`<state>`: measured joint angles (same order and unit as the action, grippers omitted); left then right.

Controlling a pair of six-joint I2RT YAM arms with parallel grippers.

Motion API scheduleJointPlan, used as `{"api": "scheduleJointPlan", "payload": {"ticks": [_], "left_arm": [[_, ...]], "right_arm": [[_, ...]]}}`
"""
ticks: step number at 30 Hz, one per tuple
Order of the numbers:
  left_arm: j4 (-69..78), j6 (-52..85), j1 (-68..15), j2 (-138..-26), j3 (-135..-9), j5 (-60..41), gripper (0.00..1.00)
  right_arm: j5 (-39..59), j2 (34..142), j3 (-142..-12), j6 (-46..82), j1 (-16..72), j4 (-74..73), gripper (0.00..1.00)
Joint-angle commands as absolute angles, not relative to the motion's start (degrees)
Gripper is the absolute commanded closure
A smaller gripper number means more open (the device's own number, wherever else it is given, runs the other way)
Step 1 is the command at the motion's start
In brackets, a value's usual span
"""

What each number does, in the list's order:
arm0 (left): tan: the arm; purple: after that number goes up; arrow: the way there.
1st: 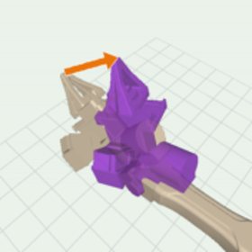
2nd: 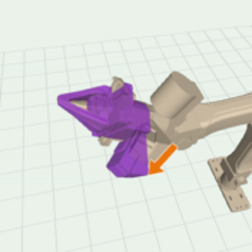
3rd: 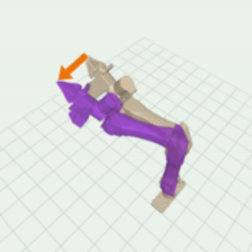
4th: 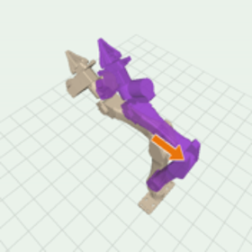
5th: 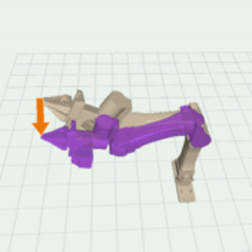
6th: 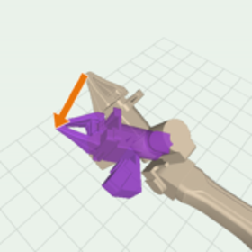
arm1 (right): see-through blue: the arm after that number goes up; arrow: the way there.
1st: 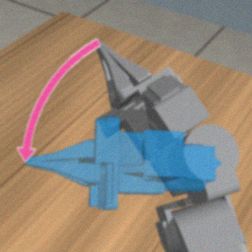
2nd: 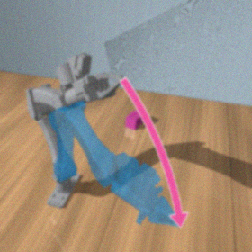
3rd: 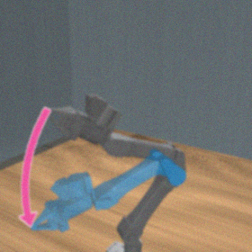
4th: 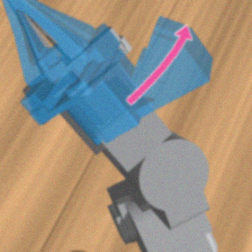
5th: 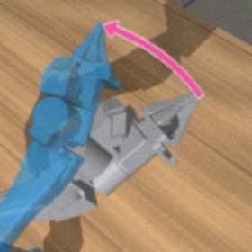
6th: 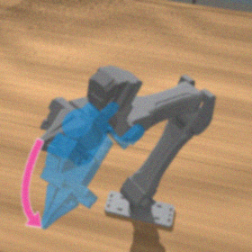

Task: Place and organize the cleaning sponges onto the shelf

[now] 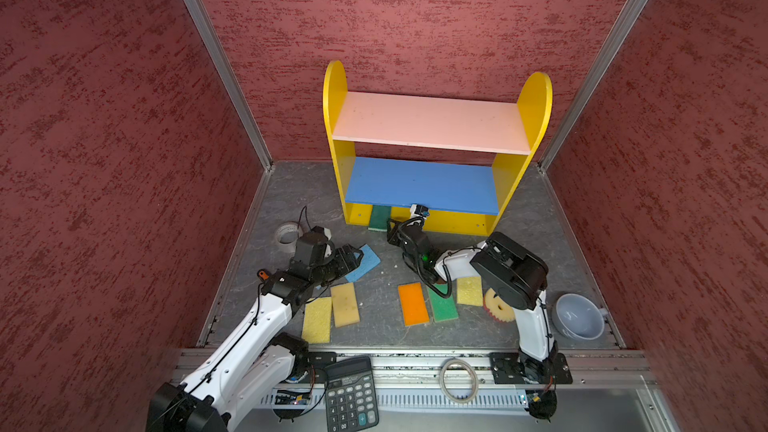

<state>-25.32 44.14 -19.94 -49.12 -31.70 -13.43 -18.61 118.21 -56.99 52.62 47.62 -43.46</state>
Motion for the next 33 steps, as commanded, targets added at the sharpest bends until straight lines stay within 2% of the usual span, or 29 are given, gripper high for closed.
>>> {"api": "scheduleJointPlan", "payload": {"ticks": [1, 2, 3, 14, 33], "left_arm": [[-25.0, 44.1, -20.0, -49.1, -31.2, -12.9, 0.17], [-25.0, 44.0, -19.9, -49.1, -31.1, -13.0, 0.17], [-25.0, 44.2, -20.0, -49.2, -31.1, -13.0, 0.17], [-24.3, 44.2, -19.8, -50.0, -30.9, -13.8, 0.17], [-23.6, 44.5, -19.8, -51.0, -30.3, -14.2, 0.17]], "right_arm": [[-12.6, 119.8, -57.0, 58.6, 48.9, -45.3, 0.91], [-11.9, 120.5, -57.1, 59.6, 49.2, -45.6, 0.99], [-11.5, 121.2, -57.3, 60.3, 49.4, -46.0, 1.0], [-10.0, 126.1, -61.1, 63.5, 49.8, -45.1, 1.0], [-14.5, 131.7, -65.0, 68.8, 46.7, -44.4, 1.0]]}}
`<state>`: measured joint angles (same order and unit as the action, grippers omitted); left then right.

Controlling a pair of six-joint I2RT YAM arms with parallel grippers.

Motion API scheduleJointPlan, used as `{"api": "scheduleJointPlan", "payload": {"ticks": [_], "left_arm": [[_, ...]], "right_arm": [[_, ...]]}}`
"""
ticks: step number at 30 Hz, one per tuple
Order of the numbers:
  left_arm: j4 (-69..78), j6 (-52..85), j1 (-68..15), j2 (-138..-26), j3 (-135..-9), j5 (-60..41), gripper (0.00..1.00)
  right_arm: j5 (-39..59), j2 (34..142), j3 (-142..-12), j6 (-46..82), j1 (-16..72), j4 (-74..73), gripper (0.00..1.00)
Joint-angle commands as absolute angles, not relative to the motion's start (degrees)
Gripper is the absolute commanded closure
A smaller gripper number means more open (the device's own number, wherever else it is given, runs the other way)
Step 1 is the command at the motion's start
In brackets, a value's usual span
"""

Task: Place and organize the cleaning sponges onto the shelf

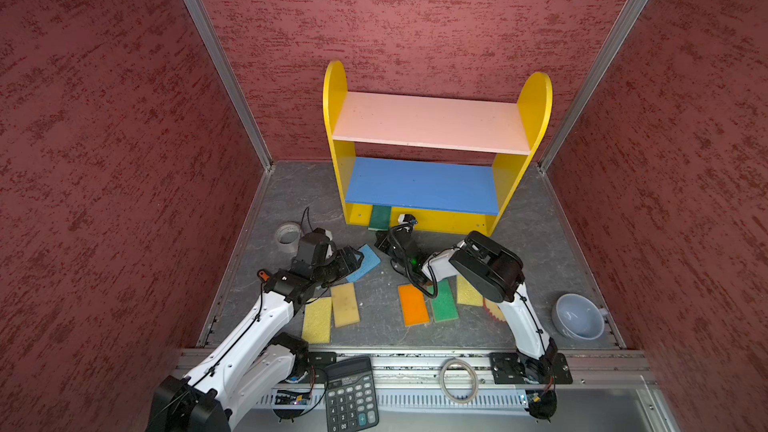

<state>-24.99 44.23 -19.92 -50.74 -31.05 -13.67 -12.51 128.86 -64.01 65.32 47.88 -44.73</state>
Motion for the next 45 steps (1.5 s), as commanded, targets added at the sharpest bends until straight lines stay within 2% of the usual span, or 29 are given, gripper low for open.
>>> {"api": "scheduleJointPlan", "payload": {"ticks": [1, 32, 39, 45], "left_arm": [[-23.6, 44.5, -19.8, -51.0, -30.3, -14.2, 0.17], [-23.0, 44.5, -19.8, -52.0, -29.8, -14.2, 0.17], [-22.8, 44.5, -19.8, -52.4, -30.0, -14.1, 0.17], [-23.3, 44.1, -19.8, -52.7, -31.0, -13.3, 0.17]], "right_arm": [[-14.3, 132.2, -65.5, 68.8, 46.5, -44.5, 1.0], [-13.7, 135.5, -69.2, 69.7, 44.5, -45.2, 1.0], [-12.4, 134.3, -70.1, 65.7, 45.7, -42.3, 1.0], [-12.4, 129.3, -66.7, 60.4, 47.8, -40.3, 1.0]]}}
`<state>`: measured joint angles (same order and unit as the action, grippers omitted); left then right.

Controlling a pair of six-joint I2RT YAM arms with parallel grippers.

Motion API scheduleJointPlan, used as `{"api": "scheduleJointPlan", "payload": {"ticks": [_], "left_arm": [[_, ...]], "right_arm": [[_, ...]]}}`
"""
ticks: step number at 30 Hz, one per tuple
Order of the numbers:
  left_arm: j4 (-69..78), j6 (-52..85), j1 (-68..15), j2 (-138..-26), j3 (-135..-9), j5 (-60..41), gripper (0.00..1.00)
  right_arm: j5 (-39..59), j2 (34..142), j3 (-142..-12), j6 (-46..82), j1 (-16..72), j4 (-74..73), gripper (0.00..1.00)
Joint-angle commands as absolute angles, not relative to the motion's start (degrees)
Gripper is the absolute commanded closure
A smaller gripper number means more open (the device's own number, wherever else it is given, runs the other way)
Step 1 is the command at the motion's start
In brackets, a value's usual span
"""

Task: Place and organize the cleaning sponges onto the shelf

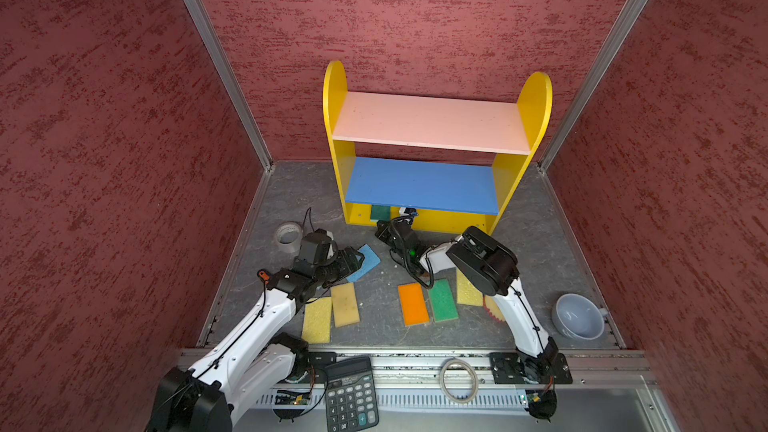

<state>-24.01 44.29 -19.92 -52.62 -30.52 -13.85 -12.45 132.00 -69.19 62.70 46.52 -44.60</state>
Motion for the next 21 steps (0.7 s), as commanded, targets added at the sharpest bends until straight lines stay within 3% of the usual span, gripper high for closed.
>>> {"api": "scheduleJointPlan", "payload": {"ticks": [1, 8, 15, 21], "left_arm": [[-23.4, 44.0, -19.8, -52.6, -31.3, -13.1, 0.17], [-24.1, 42.5, -19.0, -52.9, -33.6, -10.5, 0.16], [-21.8, 40.4, -15.5, -56.5, -37.3, -9.7, 0.26], [-18.9, 40.7, -11.3, -63.3, -41.2, -12.2, 0.3]], "right_arm": [[-12.4, 127.7, -65.0, 59.8, 48.0, -40.5, 1.0], [-15.7, 110.7, -50.6, 53.4, 48.7, -38.0, 1.0], [-24.3, 91.1, -41.2, 51.0, 47.7, -22.4, 1.0], [-19.0, 76.9, -32.3, 56.3, 36.9, -12.7, 1.0]]}}
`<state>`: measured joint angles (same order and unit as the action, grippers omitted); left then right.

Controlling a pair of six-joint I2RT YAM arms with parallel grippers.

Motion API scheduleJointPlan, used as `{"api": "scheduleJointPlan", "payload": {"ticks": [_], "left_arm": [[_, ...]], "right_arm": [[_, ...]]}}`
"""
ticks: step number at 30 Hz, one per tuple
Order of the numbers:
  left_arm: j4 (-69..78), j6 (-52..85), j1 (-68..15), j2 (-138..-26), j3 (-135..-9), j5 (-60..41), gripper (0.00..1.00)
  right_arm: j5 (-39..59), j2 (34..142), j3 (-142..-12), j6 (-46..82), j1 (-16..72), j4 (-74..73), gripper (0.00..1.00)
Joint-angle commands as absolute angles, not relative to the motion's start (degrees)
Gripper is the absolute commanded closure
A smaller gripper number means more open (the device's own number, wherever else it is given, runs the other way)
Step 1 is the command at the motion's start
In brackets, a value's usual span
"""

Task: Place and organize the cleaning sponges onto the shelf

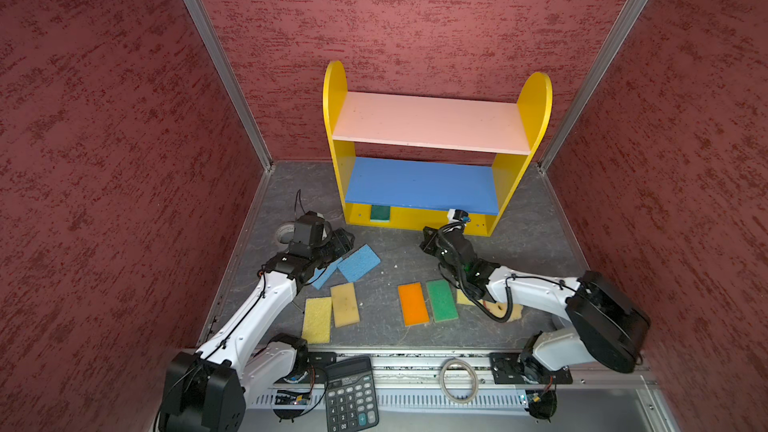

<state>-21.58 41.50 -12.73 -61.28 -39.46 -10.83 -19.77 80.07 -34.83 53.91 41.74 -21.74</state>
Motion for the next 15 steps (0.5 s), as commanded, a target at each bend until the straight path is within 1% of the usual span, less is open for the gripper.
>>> {"api": "scheduleJointPlan", "payload": {"ticks": [1, 2, 4, 8, 9, 10, 11, 15], "left_arm": [[-18.5, 40.9, -10.4, -64.6, -41.9, -13.1, 0.35], [-18.3, 41.3, -9.8, -65.7, -42.3, -13.7, 0.42], [-18.5, 42.0, -9.2, -67.6, -43.4, -14.4, 0.65], [-18.1, 42.8, -10.0, -69.1, -43.8, -12.9, 0.9], [-18.5, 43.1, -10.5, -69.5, -44.1, -11.9, 0.95], [-18.9, 43.2, -10.9, -69.8, -44.3, -11.3, 0.98], [-19.1, 43.4, -11.3, -70.3, -44.7, -10.6, 0.98], [-18.2, 43.8, -12.3, -72.4, -45.3, -9.7, 0.93]], "right_arm": [[-17.6, 75.3, -31.3, 56.0, 34.6, -11.3, 1.0], [-16.2, 74.1, -30.7, 55.8, 32.5, -10.0, 1.0], [-13.2, 71.6, -29.8, 55.3, 27.9, -7.6, 1.0], [-9.8, 69.8, -30.5, 53.1, 21.0, -4.1, 1.0], [-9.0, 70.1, -31.4, 52.4, 19.3, -2.9, 1.0], [-8.2, 70.5, -32.1, 51.8, 17.8, -2.3, 1.0], [-7.1, 71.1, -32.8, 51.2, 16.1, -2.0, 1.0], [-2.4, 73.7, -35.3, 48.1, 10.1, -3.5, 1.0]]}}
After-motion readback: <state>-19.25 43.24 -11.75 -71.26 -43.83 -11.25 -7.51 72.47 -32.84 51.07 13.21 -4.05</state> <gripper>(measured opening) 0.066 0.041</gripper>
